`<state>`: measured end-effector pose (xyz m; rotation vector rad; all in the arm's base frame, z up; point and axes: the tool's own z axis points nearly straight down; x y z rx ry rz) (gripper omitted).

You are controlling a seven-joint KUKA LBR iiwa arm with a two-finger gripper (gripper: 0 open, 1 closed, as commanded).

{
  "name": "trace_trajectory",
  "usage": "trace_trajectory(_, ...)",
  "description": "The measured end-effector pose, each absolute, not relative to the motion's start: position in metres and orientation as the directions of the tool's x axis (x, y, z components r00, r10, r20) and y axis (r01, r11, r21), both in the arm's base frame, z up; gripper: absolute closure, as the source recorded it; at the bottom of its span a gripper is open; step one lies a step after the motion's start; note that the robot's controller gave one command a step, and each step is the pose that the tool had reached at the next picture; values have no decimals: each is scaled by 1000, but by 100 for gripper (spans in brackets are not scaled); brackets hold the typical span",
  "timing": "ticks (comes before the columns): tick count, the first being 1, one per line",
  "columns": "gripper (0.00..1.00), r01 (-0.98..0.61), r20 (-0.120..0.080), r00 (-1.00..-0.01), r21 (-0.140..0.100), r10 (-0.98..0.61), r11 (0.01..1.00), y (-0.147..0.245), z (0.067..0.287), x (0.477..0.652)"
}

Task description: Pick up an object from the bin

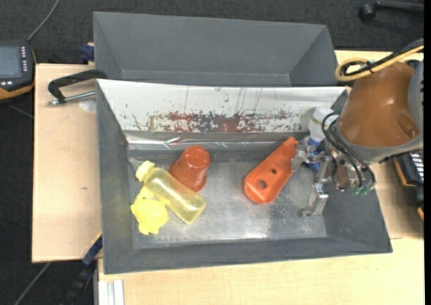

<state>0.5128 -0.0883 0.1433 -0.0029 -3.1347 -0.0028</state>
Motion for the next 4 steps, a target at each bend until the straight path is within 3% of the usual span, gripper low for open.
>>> trace_trajectory(1, 0, 0, -2, -1000, 1, 0, 1000, -88, 148, 515)
trace_trajectory(2, 0, -75, -6, -997, -2, -75, 997, -69, 118, 529)
trace_trajectory(3, 0, -170, 0, -985, 5, -170, 985, -77, 80, 521)
trace_trajectory(4, 100, -461, -12, -888, -5, -461, 888, -32, 73, 600)
